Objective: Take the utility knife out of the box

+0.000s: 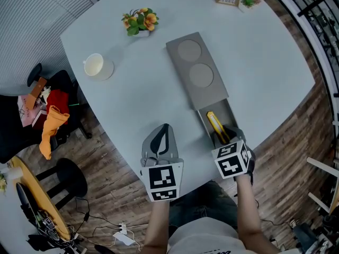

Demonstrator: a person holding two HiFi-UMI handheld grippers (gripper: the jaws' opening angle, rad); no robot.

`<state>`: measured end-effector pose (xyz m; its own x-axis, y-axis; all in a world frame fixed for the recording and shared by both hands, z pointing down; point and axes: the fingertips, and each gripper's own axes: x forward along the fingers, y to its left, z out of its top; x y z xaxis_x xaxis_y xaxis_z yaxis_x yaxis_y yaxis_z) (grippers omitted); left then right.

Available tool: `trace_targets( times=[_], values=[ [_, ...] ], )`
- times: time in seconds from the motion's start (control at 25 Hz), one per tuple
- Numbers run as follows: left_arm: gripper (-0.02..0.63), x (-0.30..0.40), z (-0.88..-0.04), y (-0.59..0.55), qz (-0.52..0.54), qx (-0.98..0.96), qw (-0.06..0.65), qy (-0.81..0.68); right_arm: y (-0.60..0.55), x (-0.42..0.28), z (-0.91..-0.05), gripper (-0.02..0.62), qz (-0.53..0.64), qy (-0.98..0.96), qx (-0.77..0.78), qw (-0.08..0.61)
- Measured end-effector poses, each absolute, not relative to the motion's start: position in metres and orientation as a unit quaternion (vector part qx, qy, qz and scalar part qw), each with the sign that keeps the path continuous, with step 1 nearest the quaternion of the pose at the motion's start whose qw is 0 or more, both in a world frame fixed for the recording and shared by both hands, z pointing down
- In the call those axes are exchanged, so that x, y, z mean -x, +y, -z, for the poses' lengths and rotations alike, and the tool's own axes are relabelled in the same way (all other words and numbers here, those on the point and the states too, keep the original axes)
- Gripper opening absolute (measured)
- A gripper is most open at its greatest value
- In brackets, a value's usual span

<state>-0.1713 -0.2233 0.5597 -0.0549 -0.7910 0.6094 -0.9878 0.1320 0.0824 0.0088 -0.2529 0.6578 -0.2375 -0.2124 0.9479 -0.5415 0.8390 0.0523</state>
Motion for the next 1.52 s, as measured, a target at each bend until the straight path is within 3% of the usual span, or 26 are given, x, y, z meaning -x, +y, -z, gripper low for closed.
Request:
trace_targets(
  times=[0.44, 1.52],
  values=[
    [0.0, 0.171, -0.541, -0.217, -0.171, -0.63, 0.251, -0.714, -0.256, -0.009, -0.644, 0.155, -0.162, -0.793, -0.261, 0.526],
    [0.0, 0.156, -0.412, -0.191, -0.107, -0.626, 0.14, -0.76, -0.269, -0.024, -0.479, 0.155, -0.118, -0.869, -0.351, 0.327]
  ],
)
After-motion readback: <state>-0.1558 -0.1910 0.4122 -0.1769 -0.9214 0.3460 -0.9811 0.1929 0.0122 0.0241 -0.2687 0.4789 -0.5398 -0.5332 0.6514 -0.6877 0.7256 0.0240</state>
